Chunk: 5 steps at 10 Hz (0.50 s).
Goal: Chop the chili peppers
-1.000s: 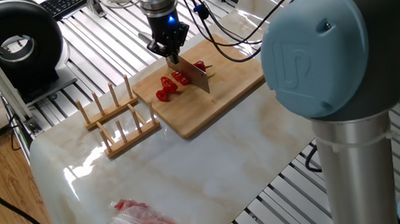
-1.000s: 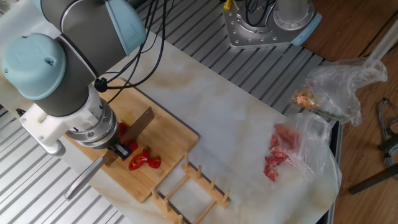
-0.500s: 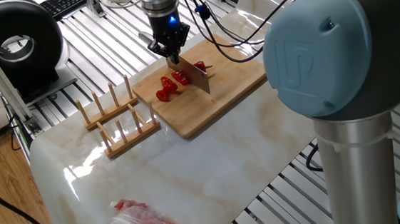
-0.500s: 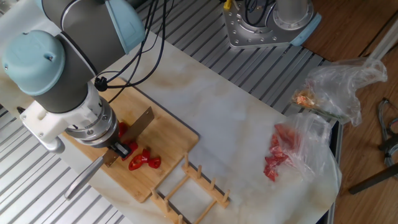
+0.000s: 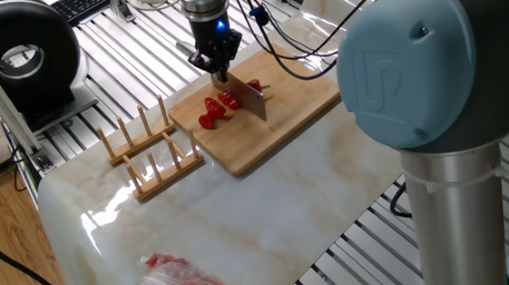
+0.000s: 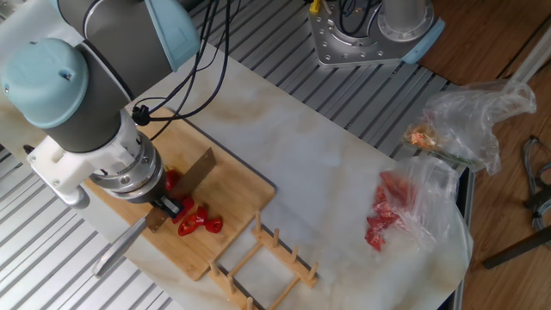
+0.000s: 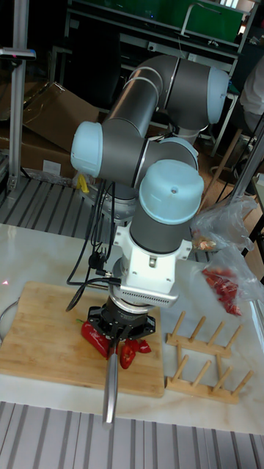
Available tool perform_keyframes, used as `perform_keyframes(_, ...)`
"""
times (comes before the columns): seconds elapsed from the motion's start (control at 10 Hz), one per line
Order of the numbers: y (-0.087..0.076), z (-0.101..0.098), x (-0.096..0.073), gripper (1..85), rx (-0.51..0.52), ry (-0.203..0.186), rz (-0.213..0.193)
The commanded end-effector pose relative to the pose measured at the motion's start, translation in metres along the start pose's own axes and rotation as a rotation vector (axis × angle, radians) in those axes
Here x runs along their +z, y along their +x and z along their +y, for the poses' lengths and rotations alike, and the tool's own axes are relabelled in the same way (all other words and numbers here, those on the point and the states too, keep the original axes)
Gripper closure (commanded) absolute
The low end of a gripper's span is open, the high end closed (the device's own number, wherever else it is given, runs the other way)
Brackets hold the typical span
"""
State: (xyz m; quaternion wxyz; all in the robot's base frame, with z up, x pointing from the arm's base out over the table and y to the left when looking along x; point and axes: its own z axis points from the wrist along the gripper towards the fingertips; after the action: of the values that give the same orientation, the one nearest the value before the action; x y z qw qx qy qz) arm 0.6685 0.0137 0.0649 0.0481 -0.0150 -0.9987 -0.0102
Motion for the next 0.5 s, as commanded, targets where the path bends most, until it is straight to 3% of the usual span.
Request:
perform_keyframes(0.0,0.0026,0.0003,-0.0033,84.3,-0.005,-0.017,-0.006)
perform_keyframes(0.4,-0.005,-0.0012,0.0045,84.3,-0.001,0.04,-0.037)
